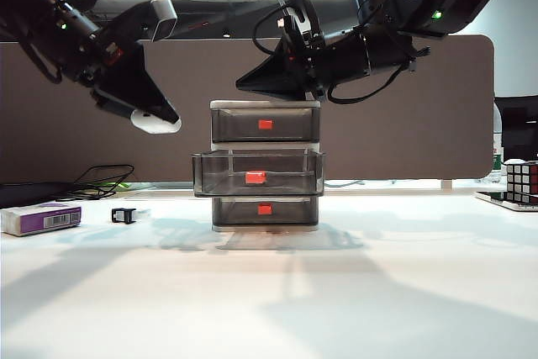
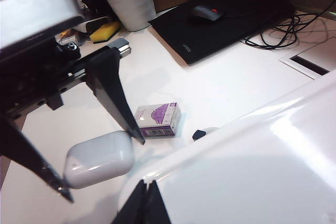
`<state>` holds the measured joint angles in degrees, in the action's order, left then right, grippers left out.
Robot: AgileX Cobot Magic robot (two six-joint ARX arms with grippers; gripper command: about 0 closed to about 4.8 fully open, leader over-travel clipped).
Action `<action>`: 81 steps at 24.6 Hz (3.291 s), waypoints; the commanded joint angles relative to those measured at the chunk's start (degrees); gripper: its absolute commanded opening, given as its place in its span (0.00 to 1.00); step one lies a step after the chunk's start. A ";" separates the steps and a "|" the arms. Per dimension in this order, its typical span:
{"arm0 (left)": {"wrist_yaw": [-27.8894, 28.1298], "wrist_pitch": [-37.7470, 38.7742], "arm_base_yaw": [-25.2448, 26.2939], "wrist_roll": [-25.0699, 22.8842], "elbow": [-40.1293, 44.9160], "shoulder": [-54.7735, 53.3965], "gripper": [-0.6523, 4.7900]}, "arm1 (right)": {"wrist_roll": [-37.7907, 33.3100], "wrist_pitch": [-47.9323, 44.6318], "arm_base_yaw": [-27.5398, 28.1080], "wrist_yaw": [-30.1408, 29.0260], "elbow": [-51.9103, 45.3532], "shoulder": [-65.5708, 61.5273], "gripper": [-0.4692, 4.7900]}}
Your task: Open the second layer of the drawer on the table, pick up the earphone case on the table and put it in, and finally close the drawer.
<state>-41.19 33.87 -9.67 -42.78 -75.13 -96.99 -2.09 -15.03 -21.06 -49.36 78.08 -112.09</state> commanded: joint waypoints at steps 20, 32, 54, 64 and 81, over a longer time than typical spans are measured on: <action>-0.85 -6.54 -13.99 4.02 -0.07 1.22 0.51 | -0.70 6.29 -0.04 -1.77 -0.83 -0.92 0.08; 0.04 -8.70 -14.10 5.14 -0.07 1.09 0.52 | -0.70 6.29 -0.11 -2.03 -0.83 -0.92 0.08; 1.55 -8.57 -14.10 5.25 -0.07 0.50 0.88 | -0.70 6.43 -0.59 -2.25 -0.83 -0.92 0.08; 1.03 4.70 -14.25 2.14 -0.09 2.99 0.32 | -0.68 6.43 -0.66 -2.01 -0.83 -0.92 0.08; -3.85 -5.49 -15.39 -1.88 12.20 -0.92 0.11 | -0.68 6.88 -0.74 -1.81 -0.85 -0.92 0.08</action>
<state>-44.82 33.08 -25.06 -46.26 -62.87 -98.28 -2.07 -13.76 -21.63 -51.88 78.22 -112.03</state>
